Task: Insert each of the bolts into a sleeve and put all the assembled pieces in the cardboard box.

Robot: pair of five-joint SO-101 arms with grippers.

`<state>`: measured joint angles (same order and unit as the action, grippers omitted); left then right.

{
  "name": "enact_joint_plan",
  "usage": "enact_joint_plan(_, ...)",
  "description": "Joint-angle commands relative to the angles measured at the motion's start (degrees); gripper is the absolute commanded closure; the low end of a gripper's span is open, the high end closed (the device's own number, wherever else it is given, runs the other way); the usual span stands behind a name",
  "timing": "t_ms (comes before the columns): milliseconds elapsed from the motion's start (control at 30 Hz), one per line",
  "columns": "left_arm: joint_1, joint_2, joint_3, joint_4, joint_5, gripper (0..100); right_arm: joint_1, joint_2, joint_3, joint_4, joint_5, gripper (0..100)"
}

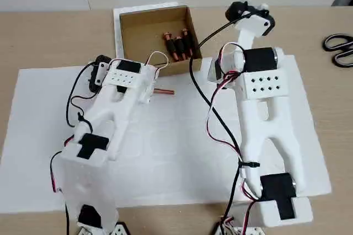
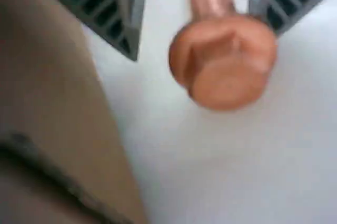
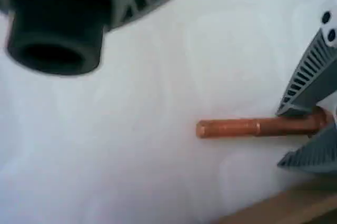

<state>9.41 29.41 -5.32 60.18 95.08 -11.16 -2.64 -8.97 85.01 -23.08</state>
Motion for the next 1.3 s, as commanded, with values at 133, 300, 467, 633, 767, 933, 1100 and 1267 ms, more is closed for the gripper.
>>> enact_joint_plan(133, 1.1, 5.2, -7.3, -0.6, 2.0, 87, 0.5, -0.3, -0.4, -1.0, 0.5, 99.5)
enact_joint_plan(300, 1.1, 6.1, -7.9, -0.4, 1.8, 100, 0.5, -0.3, -0.4, -0.9, 0.5, 99.5)
enact_joint_plan(467, 1.1, 6.0, -8.0, 3.4, 2.2, 99, 0.5, -0.3, -0.4, -0.4, 0.5, 99.5)
enact_joint_plan(633, 1.8, -1.1, -11.0, 17.0, 2.2, 99, 0.4, -0.3, -0.4, 1.5, 0.6, 99.5)
enact_joint_plan(767, 1.6, -10.3, -14.1, 30.2, 1.7, 99, 0.1, -0.3, 2.0, 2.6, 0.6, 99.5)
enact_joint_plan(933, 1.2, -22.6, -16.0, 37.8, -6.3, 99, 2.0, -0.8, 5.5, -3.6, 8.4, 99.5)
enact_joint_plan(1100, -0.4, -31.8, -16.1, 34.5, -17.8, 99, 5.6, -4.1, 4.6, -8.7, 12.8, 99.5)
enact_joint_plan(1267, -0.6, -38.8, -14.2, 25.6, -35.6, 99, 5.0, -16.6, 7.4, -10.2, 15.3, 99.5)
